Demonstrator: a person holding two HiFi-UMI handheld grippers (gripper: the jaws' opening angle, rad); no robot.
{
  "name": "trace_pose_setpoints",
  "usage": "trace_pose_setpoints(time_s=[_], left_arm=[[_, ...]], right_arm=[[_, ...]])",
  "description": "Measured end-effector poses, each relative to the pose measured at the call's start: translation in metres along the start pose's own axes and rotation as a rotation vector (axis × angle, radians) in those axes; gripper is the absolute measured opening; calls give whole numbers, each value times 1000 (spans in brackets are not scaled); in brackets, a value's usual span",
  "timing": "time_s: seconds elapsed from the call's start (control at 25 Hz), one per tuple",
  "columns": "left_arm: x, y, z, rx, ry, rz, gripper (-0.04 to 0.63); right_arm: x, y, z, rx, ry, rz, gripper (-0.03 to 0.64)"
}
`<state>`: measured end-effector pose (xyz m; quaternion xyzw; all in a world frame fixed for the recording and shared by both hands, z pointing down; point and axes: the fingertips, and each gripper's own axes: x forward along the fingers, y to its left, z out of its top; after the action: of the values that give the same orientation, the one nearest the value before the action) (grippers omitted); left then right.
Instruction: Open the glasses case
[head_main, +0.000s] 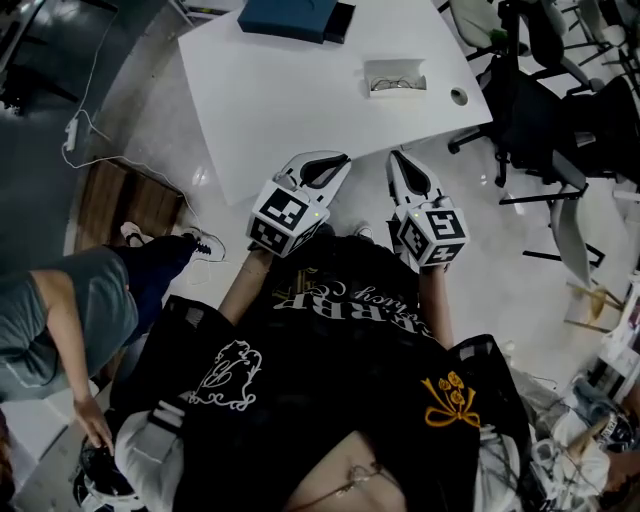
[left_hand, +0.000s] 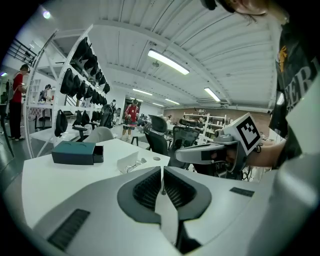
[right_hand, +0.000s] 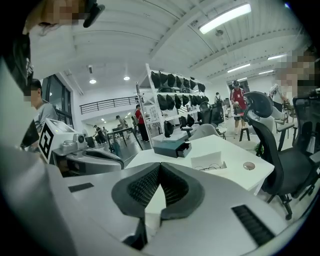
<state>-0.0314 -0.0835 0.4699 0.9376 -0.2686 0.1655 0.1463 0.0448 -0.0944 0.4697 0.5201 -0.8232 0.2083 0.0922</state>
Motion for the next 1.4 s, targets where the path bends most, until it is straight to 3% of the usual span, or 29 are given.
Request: trace_pose_setpoints(time_s=[0.36,0.68,1.0,1.4], left_arm=[[22,-52,14,0,-19,22,29],[35,-61,3,4,-24,15,29],[33,-107,15,24,-18,17,29],[34,-123,19,54,-6,1,29]], right_arm=[[-47,-20,-6,-19,46,49,14],[-52,-28,-22,-73,73,45,12],[-93,-33,-15,-64,63,65,12],[-104,-37,-14,-32,45,68,12]])
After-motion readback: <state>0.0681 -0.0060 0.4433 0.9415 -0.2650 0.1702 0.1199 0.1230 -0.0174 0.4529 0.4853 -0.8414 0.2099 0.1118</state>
